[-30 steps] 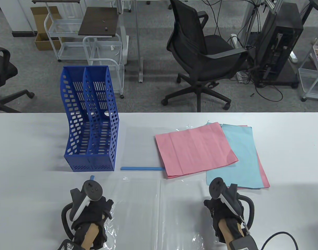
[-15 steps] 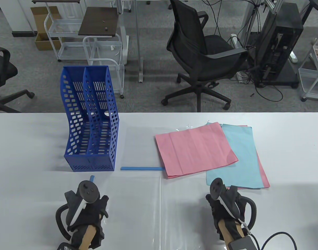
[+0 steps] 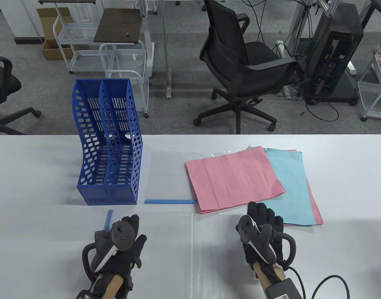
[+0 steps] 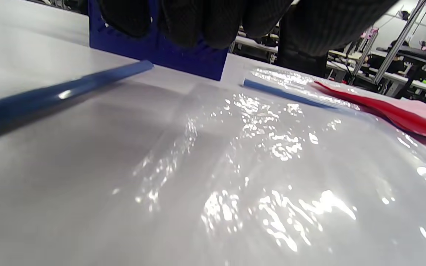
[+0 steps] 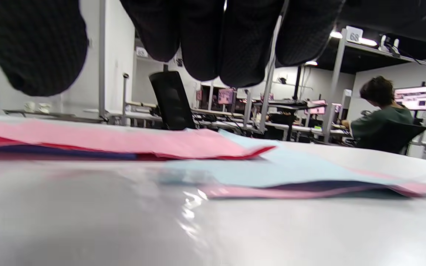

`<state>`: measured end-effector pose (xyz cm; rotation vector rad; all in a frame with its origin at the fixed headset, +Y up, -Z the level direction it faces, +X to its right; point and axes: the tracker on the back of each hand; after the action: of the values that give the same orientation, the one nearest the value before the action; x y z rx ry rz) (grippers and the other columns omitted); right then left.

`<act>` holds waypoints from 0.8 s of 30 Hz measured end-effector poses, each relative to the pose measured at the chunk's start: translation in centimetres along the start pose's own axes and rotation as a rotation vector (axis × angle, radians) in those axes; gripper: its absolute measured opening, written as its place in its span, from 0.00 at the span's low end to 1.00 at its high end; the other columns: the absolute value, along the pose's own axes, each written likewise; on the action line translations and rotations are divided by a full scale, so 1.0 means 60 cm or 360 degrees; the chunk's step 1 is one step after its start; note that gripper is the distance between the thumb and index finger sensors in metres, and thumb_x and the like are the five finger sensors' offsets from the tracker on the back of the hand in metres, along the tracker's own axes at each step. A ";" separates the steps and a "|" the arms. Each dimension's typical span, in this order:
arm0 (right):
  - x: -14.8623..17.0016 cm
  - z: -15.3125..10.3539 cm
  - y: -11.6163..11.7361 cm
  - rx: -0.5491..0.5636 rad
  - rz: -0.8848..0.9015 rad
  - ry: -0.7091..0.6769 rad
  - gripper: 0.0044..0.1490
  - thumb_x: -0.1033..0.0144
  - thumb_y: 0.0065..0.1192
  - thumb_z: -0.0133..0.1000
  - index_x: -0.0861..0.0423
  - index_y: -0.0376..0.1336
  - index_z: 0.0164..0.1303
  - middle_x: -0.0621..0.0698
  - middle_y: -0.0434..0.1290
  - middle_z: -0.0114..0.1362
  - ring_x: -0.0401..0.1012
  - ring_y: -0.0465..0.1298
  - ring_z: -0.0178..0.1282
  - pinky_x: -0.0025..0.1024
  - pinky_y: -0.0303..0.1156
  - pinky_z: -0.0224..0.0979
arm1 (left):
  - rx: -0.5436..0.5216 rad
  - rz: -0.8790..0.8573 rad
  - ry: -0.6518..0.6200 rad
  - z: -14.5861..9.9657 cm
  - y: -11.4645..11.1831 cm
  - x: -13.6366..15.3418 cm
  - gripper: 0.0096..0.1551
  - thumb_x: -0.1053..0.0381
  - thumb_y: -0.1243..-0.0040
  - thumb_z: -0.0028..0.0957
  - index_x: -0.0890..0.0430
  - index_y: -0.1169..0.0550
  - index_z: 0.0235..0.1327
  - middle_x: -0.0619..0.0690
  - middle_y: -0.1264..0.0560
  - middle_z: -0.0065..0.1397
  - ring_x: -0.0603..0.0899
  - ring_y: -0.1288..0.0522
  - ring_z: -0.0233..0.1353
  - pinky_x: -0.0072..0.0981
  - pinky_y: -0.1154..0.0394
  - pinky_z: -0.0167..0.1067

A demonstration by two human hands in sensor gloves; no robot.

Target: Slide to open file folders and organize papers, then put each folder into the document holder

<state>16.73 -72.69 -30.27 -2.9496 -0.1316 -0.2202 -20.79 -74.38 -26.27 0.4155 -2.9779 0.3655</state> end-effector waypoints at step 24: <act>-0.116 0.136 0.070 -0.0419 -0.0257 -0.0398 0.54 0.41 0.71 0.37 0.35 0.48 0.73 0.37 0.55 0.84 0.46 0.58 0.87 0.55 0.55 0.85 | 0.0230 0.0069 0.0033 0.026 -0.038 0.000 0.38 0.37 0.38 0.48 0.43 0.26 0.76 0.47 0.29 0.81 0.60 0.30 0.82 0.58 0.32 0.75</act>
<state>11.40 -75.79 -39.99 -3.2191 -0.4045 0.1220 -20.28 -76.90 -27.24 0.3587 -2.9548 0.5882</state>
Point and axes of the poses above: the tracker on the back of each hand, its own x axis roughly to the little-finger side, its own z axis roughly from the wrist to the fingertips, y = z × x
